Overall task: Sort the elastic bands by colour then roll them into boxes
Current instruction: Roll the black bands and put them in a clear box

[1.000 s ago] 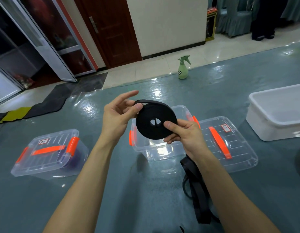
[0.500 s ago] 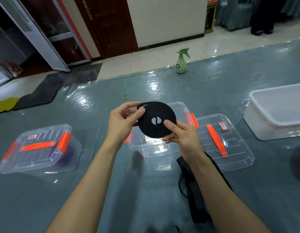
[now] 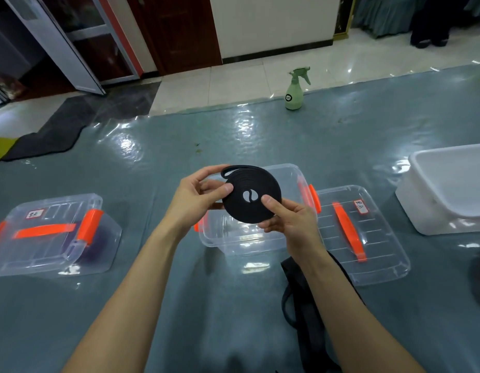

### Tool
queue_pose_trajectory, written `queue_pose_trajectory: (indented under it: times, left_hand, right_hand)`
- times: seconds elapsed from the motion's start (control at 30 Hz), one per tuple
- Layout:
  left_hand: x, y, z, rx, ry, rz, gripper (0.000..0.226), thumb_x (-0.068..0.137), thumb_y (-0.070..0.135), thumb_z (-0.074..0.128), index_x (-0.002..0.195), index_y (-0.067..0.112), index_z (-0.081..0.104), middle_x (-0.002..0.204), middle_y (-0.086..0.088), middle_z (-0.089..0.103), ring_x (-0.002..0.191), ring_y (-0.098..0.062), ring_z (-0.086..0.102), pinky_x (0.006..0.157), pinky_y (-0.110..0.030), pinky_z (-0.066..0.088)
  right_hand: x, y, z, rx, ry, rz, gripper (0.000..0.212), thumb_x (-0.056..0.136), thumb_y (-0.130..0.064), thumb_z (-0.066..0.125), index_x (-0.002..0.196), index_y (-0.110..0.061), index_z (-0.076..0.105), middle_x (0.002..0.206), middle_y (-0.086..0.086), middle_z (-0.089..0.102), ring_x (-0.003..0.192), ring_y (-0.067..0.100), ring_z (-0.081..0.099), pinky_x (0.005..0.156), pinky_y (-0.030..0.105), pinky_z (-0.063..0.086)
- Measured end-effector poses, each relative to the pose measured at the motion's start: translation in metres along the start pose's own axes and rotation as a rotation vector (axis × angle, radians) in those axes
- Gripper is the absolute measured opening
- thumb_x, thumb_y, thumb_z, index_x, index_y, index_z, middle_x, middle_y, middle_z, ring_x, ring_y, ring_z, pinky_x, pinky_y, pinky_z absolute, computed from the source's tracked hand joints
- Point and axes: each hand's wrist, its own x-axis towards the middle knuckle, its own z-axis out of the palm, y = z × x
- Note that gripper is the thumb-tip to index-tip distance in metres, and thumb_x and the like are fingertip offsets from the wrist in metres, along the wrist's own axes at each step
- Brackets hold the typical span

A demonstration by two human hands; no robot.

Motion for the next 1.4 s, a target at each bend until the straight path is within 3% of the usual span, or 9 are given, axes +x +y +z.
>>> queue_pose_trajectory:
  times: [0.13, 0.33, 0.5, 0.6, 0.7, 0.87, 1.0, 1.23, 1.4]
  left_hand:
    - [0.01, -0.013, 0.002, 0.023, -0.062, -0.073, 0.069, 0.092, -0.002, 0.084, 0.143, 0.041, 0.068, 0.103, -0.006, 0.081, 0.097, -0.039, 0.082, 0.089, -0.047, 0.068]
    - [0.026, -0.025, 0.002, 0.067, -0.04, -0.081, 0.071, 0.091, -0.006, 0.083, 0.141, 0.043, 0.068, 0.096, -0.005, 0.08, 0.088, -0.037, 0.082, 0.083, -0.047, 0.069]
    - [0.029, -0.035, 0.008, 0.069, 0.01, -0.18, 0.068, 0.093, -0.007, 0.081, 0.144, 0.035, 0.066, 0.113, -0.022, 0.077, 0.086, -0.033, 0.084, 0.069, -0.031, 0.068]
    - [0.032, -0.042, 0.012, 0.082, 0.055, -0.247, 0.066, 0.094, -0.006, 0.08, 0.141, 0.039, 0.067, 0.115, -0.019, 0.078, 0.08, -0.027, 0.084, 0.05, -0.017, 0.058]
    - [0.038, -0.05, 0.015, 0.013, 0.075, -0.28, 0.065, 0.092, -0.01, 0.079, 0.14, 0.033, 0.069, 0.112, -0.025, 0.078, 0.087, -0.034, 0.084, 0.064, -0.028, 0.066]
    - [0.047, -0.068, 0.016, -0.044, 0.103, -0.352, 0.057, 0.091, -0.008, 0.082, 0.138, 0.023, 0.069, 0.092, -0.015, 0.08, 0.092, -0.037, 0.083, 0.081, -0.047, 0.069]
    - [0.059, -0.082, 0.022, -0.005, 0.095, -0.488, 0.034, 0.105, 0.011, 0.073, 0.138, 0.015, 0.067, 0.113, -0.023, 0.077, 0.096, -0.036, 0.082, 0.082, -0.052, 0.07]
    - [0.088, -0.11, 0.035, 0.445, 0.123, -0.522, 0.007, 0.105, 0.011, 0.07, 0.107, 0.008, 0.075, 0.103, -0.014, 0.075, 0.083, -0.032, 0.077, 0.079, -0.049, 0.069]
    - [0.099, -0.125, 0.041, 0.857, -0.036, -0.527, 0.018, 0.098, 0.014, 0.076, 0.111, 0.002, 0.082, 0.107, -0.023, 0.081, 0.101, -0.038, 0.08, 0.091, -0.047, 0.066]
  right_hand:
    - [0.015, 0.001, -0.003, -0.014, 0.042, 0.036, 0.017, 0.089, -0.03, 0.088, 0.098, -0.016, 0.088, 0.089, 0.018, 0.082, 0.057, 0.021, 0.074, 0.057, 0.028, 0.059]
    - [0.035, 0.003, -0.011, -0.096, 0.012, 0.11, 0.033, 0.089, -0.031, 0.089, 0.112, -0.008, 0.082, 0.091, 0.017, 0.082, 0.062, 0.025, 0.077, 0.057, 0.029, 0.062]
    - [0.049, -0.002, -0.012, -0.514, -0.05, 0.092, 0.079, 0.074, -0.04, 0.099, 0.135, -0.022, 0.054, 0.105, 0.003, 0.08, 0.069, 0.026, 0.08, 0.058, 0.032, 0.061]
    - [0.052, -0.001, -0.003, -0.932, -0.085, -0.023, 0.103, 0.05, -0.053, 0.103, 0.136, -0.028, 0.051, 0.122, -0.011, 0.064, 0.098, 0.011, 0.071, 0.077, 0.03, 0.059]
    - [0.057, 0.005, 0.008, -1.24, -0.063, -0.116, 0.105, 0.052, -0.056, 0.1, 0.134, -0.018, 0.047, 0.126, -0.004, 0.045, 0.099, 0.017, 0.06, 0.078, 0.033, 0.053]
    - [0.07, 0.007, 0.013, -1.551, -0.073, -0.213, 0.095, 0.063, -0.06, 0.088, 0.13, -0.008, 0.046, 0.12, 0.005, 0.051, 0.087, 0.03, 0.066, 0.068, 0.04, 0.057]
    - [0.082, 0.014, 0.009, -1.652, -0.127, -0.171, 0.097, 0.058, -0.066, 0.086, 0.126, -0.008, 0.049, 0.116, 0.006, 0.052, 0.088, 0.031, 0.065, 0.069, 0.036, 0.052]
    - [0.105, 0.036, 0.003, -1.746, -0.242, -0.009, 0.102, 0.055, -0.064, 0.09, 0.127, -0.005, 0.046, 0.121, 0.009, 0.041, 0.084, 0.029, 0.059, 0.071, 0.037, 0.051]
    - [0.119, 0.048, 0.006, -1.827, -0.343, 0.142, 0.104, 0.06, -0.061, 0.09, 0.134, 0.0, 0.049, 0.122, 0.015, 0.046, 0.094, 0.031, 0.06, 0.08, 0.034, 0.052]
